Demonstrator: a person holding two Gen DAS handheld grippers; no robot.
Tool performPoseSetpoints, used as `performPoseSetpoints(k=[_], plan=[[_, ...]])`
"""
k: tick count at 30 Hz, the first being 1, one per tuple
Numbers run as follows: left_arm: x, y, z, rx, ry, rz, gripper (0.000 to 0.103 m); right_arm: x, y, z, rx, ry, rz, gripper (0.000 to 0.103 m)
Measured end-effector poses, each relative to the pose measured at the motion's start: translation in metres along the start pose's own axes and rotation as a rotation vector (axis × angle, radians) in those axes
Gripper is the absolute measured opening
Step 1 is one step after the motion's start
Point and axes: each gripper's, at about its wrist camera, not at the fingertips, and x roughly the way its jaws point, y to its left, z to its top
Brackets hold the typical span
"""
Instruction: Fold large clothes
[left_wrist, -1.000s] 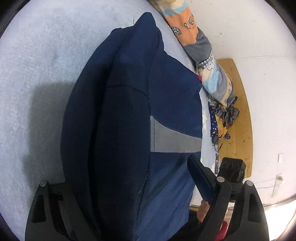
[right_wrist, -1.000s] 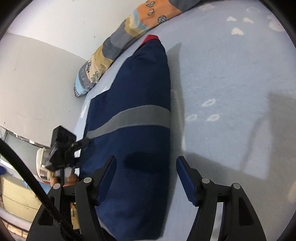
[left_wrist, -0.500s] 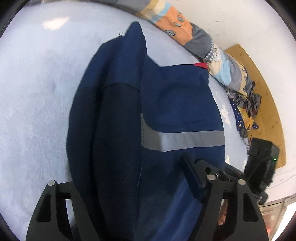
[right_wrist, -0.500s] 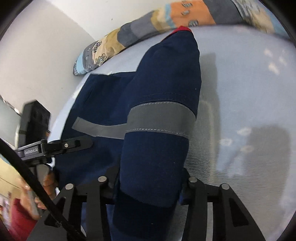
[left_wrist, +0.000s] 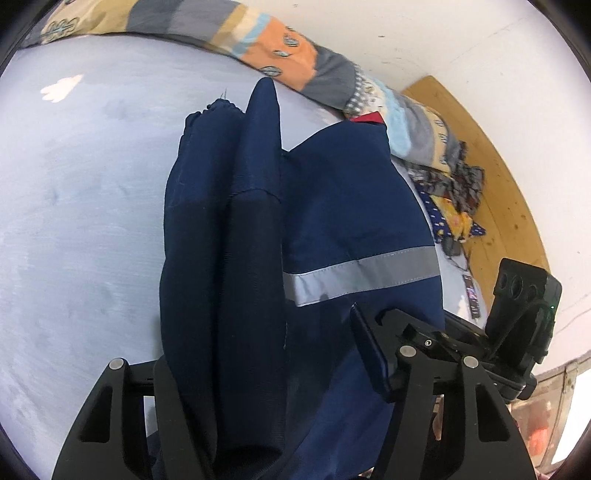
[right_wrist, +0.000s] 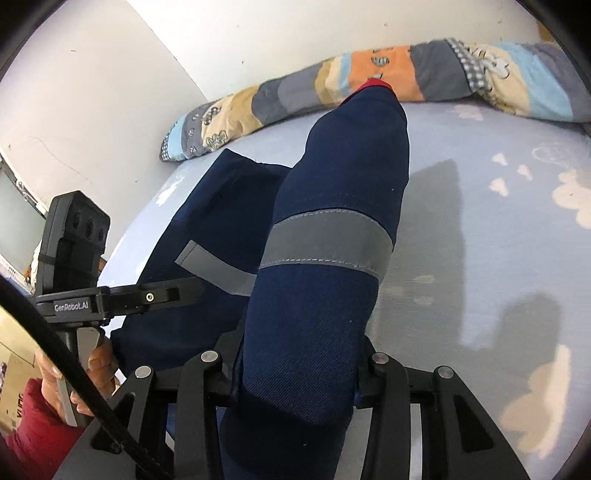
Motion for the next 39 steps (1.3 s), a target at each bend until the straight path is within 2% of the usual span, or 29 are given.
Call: performPoseSetpoints(k=[6,16,23,31,33,35,39], plan=[[0.005,-0.046,-0.012,0.042,-0.004,-0.053,0.063,-0.049,-0.016,-0.011,-0.001,-0.039,-0.012,0.044],[0.052,-0.093,-0.04,0.075,0.037,-0.052,0.063,-0.095,-0.058,-0.039,0.02,-0.033,-0.076,0.044],[0.074,-0.089,-0.045,0.06,0.033,0.008,0.063,-0.076,-0.069,-0.042,-0.033,-0.026,-0.1,0.044],[0.065,-0.062,-0.03,-0.014,-0.044,0.042,0.063,-0.043,-0.061,-0.02,-0.046,-0.056,-0.096,0.044],[0.068,-0.057,-0.026,-0.021,-0.042,0.055,0.063,-0.031,-0.064,-0.018,-0.04,-0.044,-0.118,0.044],[0.073,-0.047,-0.025,-0.042,-0.037,0.078,0.063,-0.021,-0.075,-0.018,0.004,-0.01,-0.148,0.046],[0.077,-0.032,-0.026,-0.092,-0.015,0.115,0.063,-0.013,-0.105,-0.023,0.157,0.062,-0.144,0.06]])
